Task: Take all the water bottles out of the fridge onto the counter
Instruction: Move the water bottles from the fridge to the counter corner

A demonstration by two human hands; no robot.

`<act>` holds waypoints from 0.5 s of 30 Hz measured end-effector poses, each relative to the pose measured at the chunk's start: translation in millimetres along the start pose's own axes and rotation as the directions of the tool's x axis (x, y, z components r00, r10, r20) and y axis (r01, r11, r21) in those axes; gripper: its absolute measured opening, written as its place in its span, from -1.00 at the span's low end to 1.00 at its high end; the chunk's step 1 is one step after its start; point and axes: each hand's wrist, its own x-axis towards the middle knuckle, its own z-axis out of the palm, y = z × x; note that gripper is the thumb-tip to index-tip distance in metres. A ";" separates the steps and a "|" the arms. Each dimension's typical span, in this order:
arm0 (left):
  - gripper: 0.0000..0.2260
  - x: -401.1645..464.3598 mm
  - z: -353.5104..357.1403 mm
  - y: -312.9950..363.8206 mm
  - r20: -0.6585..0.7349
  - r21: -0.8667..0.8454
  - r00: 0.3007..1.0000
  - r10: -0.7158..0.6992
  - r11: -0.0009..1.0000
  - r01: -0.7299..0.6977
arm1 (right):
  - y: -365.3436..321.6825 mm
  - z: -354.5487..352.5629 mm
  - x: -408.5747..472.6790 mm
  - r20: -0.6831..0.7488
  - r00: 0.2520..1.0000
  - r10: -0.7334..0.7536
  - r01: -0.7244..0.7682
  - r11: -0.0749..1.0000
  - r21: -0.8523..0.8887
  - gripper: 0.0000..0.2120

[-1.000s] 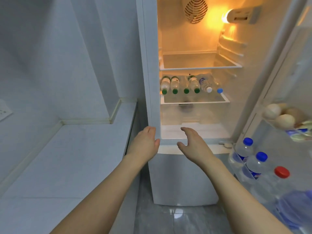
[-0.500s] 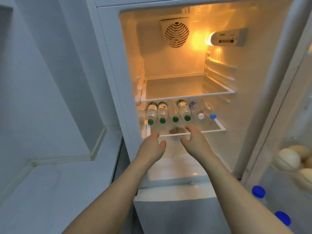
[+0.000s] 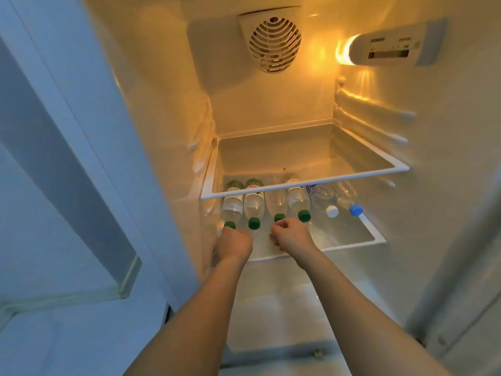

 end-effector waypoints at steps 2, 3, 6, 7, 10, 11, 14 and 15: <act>-0.70 13.4 7.2 1.3 -0.070 -0.016 0.997 -0.020 1.000 0.019 | -4.6 10.0 15.6 0.026 1.000 0.017 -0.018 1.000 0.011 -0.86; -0.70 19.0 10.3 1.6 -0.101 -0.035 0.994 -0.041 0.999 0.038 | -7.3 14.6 21.9 0.038 0.999 0.034 -0.035 0.999 0.017 -0.82; -0.68 27.5 18.9 1.9 -0.171 -0.076 0.982 -0.075 0.995 0.063 | -11.7 27.9 39.5 0.082 0.993 0.084 -0.086 0.996 0.013 -0.75; -0.69 29.0 22.2 0.8 -0.189 -0.074 0.980 -0.066 0.996 0.053 | -12.0 32.4 44.2 0.101 0.990 0.098 -0.099 0.995 0.009 -0.73; -0.74 30.7 29.5 -4.8 -0.226 -0.044 0.974 -0.020 0.999 0.010 | -6.6 45.3 56.6 0.128 0.985 0.120 -0.119 0.993 -0.014 -0.69; -0.74 30.9 30.8 -6.0 -0.236 -0.040 0.972 -0.008 0.999 -0.001 | -4.8 47.9 59.7 0.118 0.985 0.123 -0.121 0.992 -0.020 -0.66; -0.75 31.9 33.3 -6.9 -0.262 -0.043 0.965 0.022 0.998 -0.034 | -5.0 51.1 66.6 0.112 0.983 0.148 -0.154 0.987 0.051 -0.66; -0.75 32.4 33.8 -7.3 -0.271 -0.039 0.962 0.035 0.998 -0.047 | -6.0 50.9 68.2 0.127 0.979 0.161 -0.173 0.980 0.096 -0.68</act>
